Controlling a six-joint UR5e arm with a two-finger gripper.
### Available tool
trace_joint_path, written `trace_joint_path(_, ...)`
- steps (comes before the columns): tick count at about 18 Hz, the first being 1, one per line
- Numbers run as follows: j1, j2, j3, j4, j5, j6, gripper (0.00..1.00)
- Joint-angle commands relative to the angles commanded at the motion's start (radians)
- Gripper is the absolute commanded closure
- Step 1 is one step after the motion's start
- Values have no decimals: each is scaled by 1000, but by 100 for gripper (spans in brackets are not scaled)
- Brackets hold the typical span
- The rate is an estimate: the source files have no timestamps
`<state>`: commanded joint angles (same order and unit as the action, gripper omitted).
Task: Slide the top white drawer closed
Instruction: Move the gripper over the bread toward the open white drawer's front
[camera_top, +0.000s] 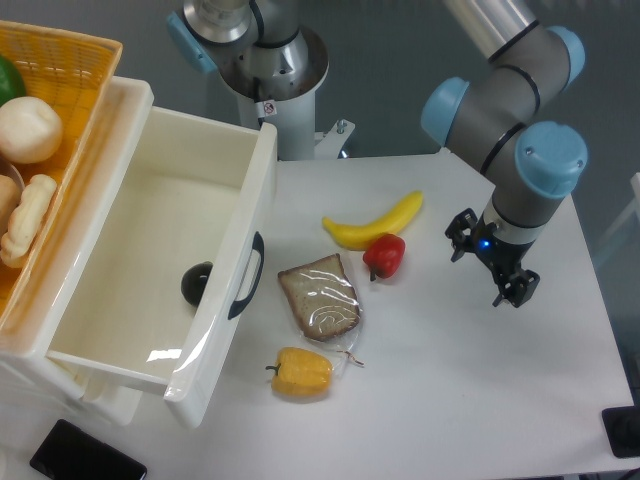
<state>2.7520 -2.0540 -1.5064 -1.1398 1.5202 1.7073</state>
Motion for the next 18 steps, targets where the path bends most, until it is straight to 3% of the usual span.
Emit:
trace_joint_path(7,-17,-5,-28,18,11,-49,0)
trace_joint_path(11,-23,40,-103,15,-1,-69,0)
trace_joint_path(15,-35,80,-130,11,-32,-168,0)
trace_joint_path(18,-80,87,-117,12,-58,-262,3)
